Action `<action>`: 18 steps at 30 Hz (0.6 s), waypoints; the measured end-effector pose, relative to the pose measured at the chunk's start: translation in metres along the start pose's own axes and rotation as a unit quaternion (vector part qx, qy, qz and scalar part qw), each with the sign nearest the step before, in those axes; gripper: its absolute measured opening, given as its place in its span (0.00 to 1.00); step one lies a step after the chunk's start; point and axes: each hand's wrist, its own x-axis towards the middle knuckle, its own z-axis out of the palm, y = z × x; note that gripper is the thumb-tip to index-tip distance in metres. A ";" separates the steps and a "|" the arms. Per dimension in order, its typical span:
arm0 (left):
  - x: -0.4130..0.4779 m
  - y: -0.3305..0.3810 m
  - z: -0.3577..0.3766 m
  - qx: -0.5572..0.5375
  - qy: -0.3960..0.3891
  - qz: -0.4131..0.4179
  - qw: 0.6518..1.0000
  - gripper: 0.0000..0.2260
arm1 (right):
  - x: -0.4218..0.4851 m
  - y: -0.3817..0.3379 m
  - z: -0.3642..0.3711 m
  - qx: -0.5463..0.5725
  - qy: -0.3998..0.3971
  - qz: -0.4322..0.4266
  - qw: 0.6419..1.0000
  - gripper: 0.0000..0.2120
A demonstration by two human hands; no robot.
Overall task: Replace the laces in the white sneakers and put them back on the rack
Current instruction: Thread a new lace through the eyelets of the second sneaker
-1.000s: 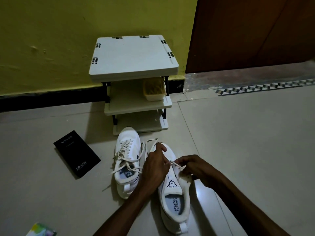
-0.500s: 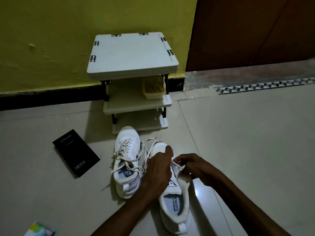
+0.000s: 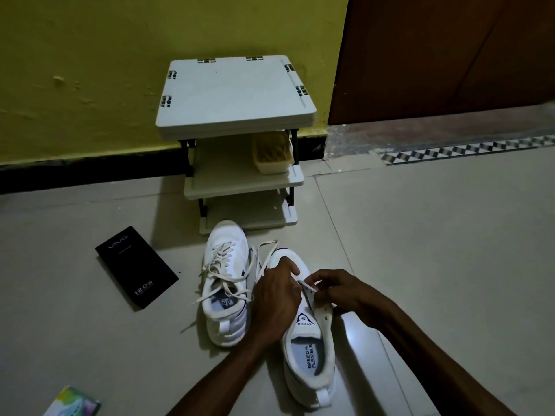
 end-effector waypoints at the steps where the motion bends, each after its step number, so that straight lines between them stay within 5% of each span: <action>1: -0.001 0.003 0.001 -0.009 0.009 -0.025 1.000 0.11 | -0.001 0.000 -0.001 0.001 -0.004 -0.001 1.000 0.13; 4: -0.003 0.008 0.002 -0.031 0.032 -0.093 0.995 0.08 | -0.004 0.002 0.000 0.013 -0.011 -0.014 1.000 0.14; 9: -0.004 0.021 0.003 0.042 0.007 -0.023 0.999 0.09 | -0.003 0.001 0.003 0.029 0.003 -0.002 1.000 0.14; 15: 0.008 0.010 0.005 0.061 -0.012 -0.052 0.997 0.19 | -0.003 0.008 0.002 0.076 0.001 0.010 0.997 0.16; 18: 0.009 0.010 0.001 0.019 -0.021 -0.055 0.998 0.16 | -0.004 0.011 0.001 0.100 -0.015 0.011 0.995 0.16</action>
